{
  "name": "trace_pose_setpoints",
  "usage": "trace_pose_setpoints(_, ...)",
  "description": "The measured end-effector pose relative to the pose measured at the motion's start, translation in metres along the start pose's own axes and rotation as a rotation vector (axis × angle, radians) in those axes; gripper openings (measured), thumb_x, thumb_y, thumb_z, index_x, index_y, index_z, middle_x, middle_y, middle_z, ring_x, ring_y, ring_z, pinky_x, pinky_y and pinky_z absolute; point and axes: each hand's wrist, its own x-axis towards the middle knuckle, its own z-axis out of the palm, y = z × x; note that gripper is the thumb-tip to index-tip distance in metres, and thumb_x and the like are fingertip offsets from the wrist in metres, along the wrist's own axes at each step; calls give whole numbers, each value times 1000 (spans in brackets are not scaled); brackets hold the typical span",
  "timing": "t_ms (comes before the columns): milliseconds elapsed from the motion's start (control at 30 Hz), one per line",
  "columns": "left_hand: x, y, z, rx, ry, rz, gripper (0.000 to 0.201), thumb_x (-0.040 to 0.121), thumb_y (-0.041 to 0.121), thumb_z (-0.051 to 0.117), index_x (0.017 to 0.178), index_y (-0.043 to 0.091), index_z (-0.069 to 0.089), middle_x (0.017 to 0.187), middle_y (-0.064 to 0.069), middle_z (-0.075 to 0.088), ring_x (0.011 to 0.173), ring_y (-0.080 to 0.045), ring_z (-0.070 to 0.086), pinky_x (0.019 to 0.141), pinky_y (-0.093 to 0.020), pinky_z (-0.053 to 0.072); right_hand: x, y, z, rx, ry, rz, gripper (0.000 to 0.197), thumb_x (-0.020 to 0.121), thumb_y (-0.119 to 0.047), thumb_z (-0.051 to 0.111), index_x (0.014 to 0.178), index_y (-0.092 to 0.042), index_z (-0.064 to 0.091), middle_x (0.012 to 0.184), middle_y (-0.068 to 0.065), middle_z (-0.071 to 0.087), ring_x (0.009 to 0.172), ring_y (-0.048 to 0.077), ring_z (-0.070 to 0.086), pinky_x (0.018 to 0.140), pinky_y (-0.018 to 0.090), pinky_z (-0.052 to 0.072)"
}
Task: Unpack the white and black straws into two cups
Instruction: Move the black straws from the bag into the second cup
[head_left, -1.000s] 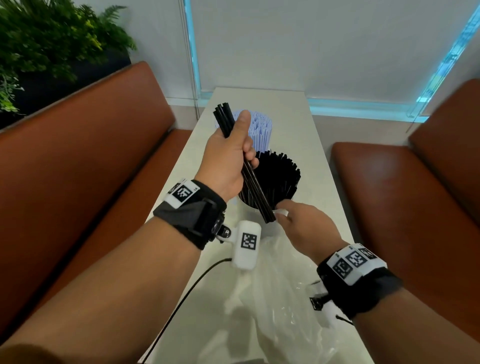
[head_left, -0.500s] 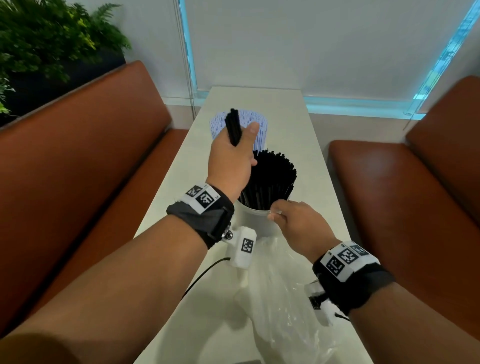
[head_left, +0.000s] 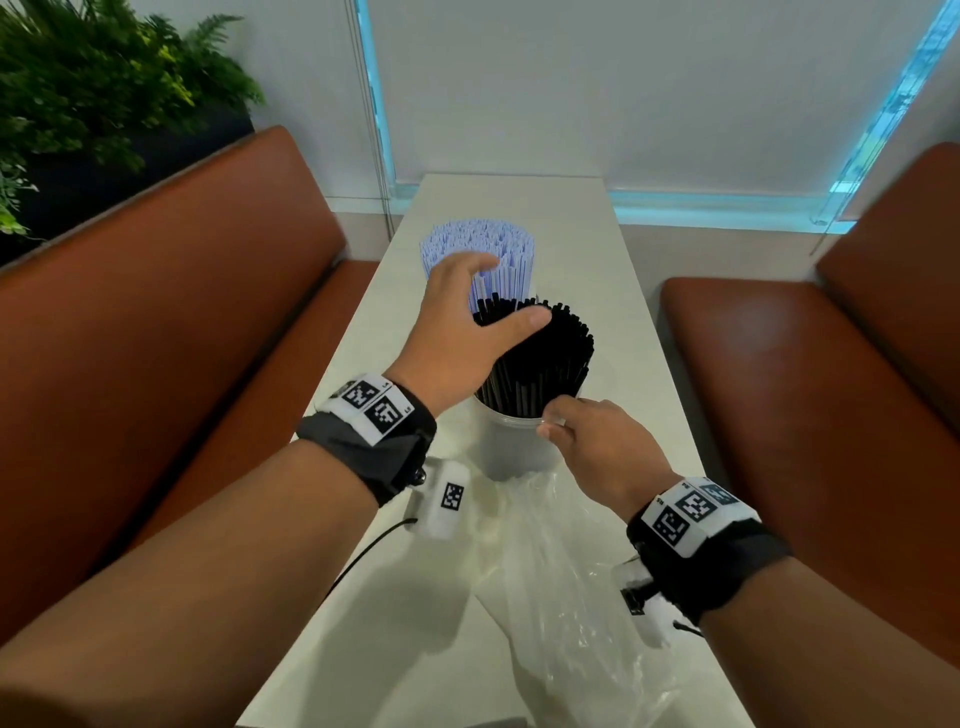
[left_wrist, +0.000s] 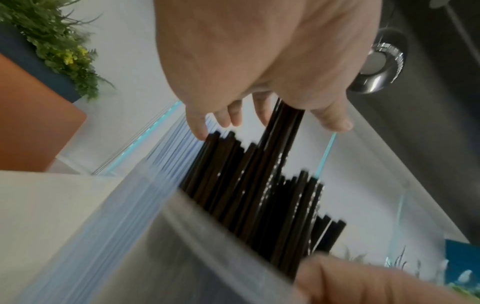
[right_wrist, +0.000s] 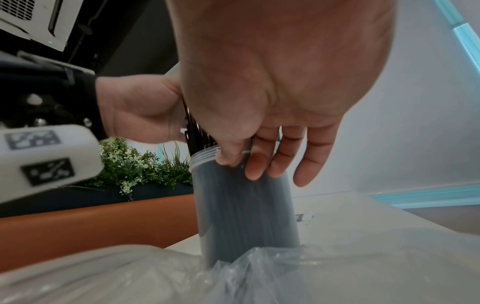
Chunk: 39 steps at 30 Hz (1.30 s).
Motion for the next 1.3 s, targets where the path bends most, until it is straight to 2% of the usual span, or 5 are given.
trace_pose_setpoints(100, 1, 14, 0, 175, -66, 149, 78, 86, 69, 52, 147, 22, 41, 156, 7, 31, 147, -7, 23, 114, -13, 15, 0, 0, 0, 7, 7, -3, 17, 102, -40, 47, 107, -29, 58, 99, -4, 66, 91, 23, 56, 71, 36, 48)
trace_pose_setpoints(367, -24, -4, 22, 690, -400, 295, 71, 100, 54, 47, 153, 9, 36, 162, -6, 30, 150, -20, 21, 123, -34, 13, 0, -1, -1, -47, -12, -7, 24, 104, -36, 46, 120, -27, 61, 112, -5, 67, 99, 24, 57, 77, 40, 51)
trace_pose_setpoints(533, -13, 9, 16, 569, -138, 403, 70, 98, 55, 45, 151, 10, 36, 159, -11, 32, 147, -23, 23, 119, -36, 17, 0, -1, 1, 2, 4, -5, 20, 102, -38, 47, 110, -25, 60, 100, -6, 65, 92, 24, 56, 69, 36, 44)
trace_pose_setpoints(700, -25, -3, 40, 951, -471, 341, 66, 105, 51, 28, 160, 16, 17, 168, -4, 15, 155, -23, 7, 124, -45, 10, -1, -1, 2, -60, 26, -6, 17, 102, -31, 47, 103, -26, 64, 91, -6, 61, 91, 27, 58, 65, 33, 39)
trace_pose_setpoints(1300, -30, 0, 25, 683, -110, 404, 57, 92, 54, 53, 136, 19, 56, 141, -5, 51, 127, -24, 47, 110, -44, 32, -18, -3, -14, 14, 96, -46, 22, 102, -31, 47, 122, -34, 56, 88, -10, 63, 82, 16, 58, 64, 32, 42)
